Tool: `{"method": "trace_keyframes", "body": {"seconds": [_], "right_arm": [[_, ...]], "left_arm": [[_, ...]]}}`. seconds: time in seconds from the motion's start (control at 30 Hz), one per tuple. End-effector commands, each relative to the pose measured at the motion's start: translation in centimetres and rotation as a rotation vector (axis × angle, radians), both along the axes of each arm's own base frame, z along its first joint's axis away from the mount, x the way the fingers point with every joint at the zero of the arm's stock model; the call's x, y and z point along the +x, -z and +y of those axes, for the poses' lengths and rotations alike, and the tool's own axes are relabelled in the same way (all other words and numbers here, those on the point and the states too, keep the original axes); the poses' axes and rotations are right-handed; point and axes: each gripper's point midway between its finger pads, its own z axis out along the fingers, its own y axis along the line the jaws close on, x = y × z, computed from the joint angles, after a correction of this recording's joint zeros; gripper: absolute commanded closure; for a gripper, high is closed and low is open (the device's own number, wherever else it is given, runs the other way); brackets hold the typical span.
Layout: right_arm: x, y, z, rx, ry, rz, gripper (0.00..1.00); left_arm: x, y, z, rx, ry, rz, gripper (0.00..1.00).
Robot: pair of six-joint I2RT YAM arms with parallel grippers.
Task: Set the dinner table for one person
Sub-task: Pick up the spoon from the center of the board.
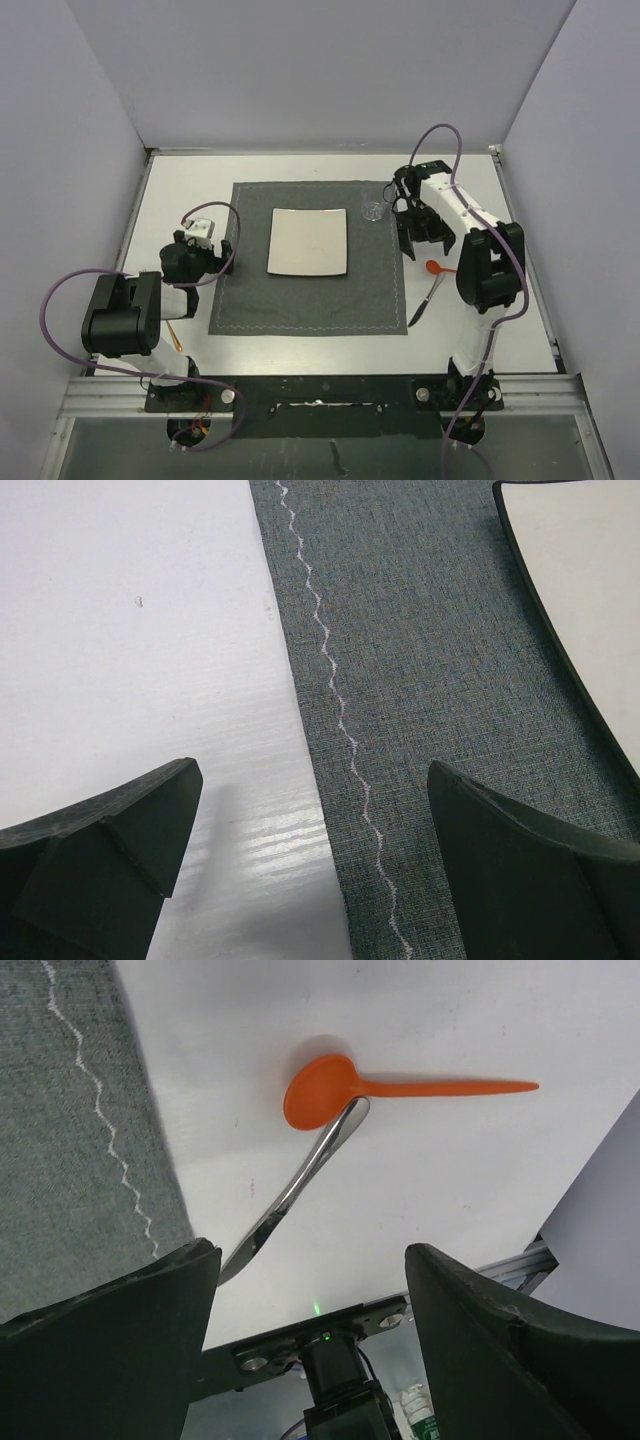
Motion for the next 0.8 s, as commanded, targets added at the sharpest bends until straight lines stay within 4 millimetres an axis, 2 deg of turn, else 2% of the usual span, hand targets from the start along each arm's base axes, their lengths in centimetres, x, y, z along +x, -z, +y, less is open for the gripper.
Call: {"method": "trace_keyframes", "body": {"seconds": [0.0,0.13,0.27,0.33,0.63,0.77], "right_arm": [[2.0,-0.1,-0.7,-0.031,-0.039,-0.052,0.26],[2.4,1.5,-0.6,-0.022,-0.027,-0.056,0.35],[2.2,3.2,-0.8,-0.042,-0.017,-0.034,0.56],[1.9,3.9,-1.2,-0.073,-0.005,-0.009,0.61],[0.9,6.6,-2.1,-0.123,0.005,0.058,0.63],[0.8,7.3,-2.4,-0.124,0.019,0.068,0.65]], "left_arm": [[0.7,-1.4,0.0,-0.003,0.005,-0.069,0.02],[0.7,-1.4,-0.1,-0.003,0.007,-0.068,0.02],[0.7,-1.4,-0.1,-0.003,0.006,-0.069,0.02],[0.7,-1.4,-0.1,-0.003,0.006,-0.068,0.02],[0.7,-1.4,-0.1,-0.003,0.006,-0.068,0.02],[0.8,-1.4,-0.1,-0.003,0.007,-0.069,0.02]]}}
